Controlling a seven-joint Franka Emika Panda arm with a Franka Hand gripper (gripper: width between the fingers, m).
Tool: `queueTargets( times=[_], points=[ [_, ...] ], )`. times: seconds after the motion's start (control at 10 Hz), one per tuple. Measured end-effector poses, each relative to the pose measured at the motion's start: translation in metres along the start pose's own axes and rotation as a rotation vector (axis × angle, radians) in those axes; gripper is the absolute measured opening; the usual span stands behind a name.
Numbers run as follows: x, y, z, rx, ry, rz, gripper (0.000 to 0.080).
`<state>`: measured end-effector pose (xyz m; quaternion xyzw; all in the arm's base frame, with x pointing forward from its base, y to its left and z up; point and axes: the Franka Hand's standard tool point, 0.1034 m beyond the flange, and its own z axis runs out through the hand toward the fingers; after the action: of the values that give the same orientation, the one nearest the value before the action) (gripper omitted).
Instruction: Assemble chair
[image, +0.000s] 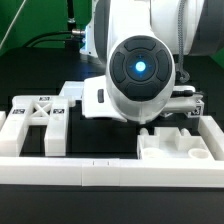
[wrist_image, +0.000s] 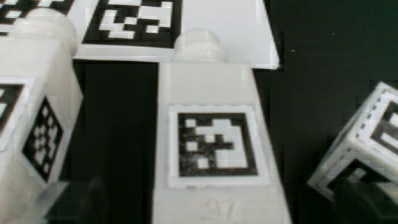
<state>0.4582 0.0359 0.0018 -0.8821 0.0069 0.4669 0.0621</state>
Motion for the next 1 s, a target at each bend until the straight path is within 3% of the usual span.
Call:
queueTargets(
  times=[0.2, 0.5, 0.9, 1.0],
  points=[
    [0.000, 0.000, 0.000, 0.000, 0.000, -0.002, 0.0284],
    [-0.003, 0.000, -0.012, 0.009, 0.002, -0.026, 0.0286],
    [-0.033, -0.007, -0.080, 0.016, -0.034, -0.071, 0.0286],
    [-0.034, -0.007, -0.086, 0.016, -0.026, -0.074, 0.0287]
  ],
)
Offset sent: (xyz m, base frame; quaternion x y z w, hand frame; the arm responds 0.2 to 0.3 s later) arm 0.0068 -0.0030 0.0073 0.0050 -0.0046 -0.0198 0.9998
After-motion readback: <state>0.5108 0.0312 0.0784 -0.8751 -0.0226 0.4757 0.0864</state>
